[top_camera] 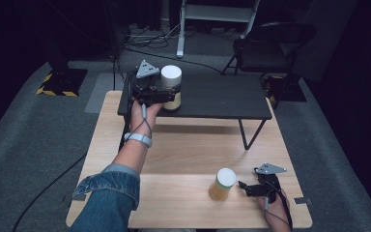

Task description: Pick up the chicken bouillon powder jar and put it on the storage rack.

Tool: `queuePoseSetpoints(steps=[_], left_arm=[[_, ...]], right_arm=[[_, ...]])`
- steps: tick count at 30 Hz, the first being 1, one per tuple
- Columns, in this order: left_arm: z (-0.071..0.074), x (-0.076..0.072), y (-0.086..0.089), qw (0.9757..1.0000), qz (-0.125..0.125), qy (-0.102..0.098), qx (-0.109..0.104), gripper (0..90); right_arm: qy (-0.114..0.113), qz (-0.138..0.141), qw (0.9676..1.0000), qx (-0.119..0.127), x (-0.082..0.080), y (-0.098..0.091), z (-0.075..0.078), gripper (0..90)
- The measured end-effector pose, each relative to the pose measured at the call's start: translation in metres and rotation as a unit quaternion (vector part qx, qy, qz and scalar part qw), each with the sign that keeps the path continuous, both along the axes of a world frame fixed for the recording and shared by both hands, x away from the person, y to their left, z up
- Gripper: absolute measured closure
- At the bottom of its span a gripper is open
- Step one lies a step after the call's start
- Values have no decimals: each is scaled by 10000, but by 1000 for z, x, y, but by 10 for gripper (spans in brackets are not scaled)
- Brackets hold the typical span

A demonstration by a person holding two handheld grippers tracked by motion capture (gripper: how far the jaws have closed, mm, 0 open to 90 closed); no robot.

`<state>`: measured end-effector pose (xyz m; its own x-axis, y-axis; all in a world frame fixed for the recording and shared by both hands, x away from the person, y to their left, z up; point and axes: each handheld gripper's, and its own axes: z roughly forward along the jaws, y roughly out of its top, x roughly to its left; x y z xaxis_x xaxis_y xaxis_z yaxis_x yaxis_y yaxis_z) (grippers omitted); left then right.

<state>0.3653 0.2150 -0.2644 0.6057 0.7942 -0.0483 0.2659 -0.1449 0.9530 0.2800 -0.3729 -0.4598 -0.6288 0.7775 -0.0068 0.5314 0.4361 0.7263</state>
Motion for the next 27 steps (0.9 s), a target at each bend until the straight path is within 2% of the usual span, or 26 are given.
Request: queuePoseSetpoints(steps=[7,13,18,27], left_arm=[[-4,-21,14,10000,55,-46,37,154],[-9,-31,20,9999,8,-39,145,122],[-16,-40,28,9999,31,-30,108,111],[-35,-54,42,9998,38,54,162,114]], right_arm=[[1,-3,10000,-1,0,0,0,70],[6,2,10000,2,0,0,0,70],[6,3,10000,2,0,0,0,70],[6,3,10000,2,0,0,0,70]])
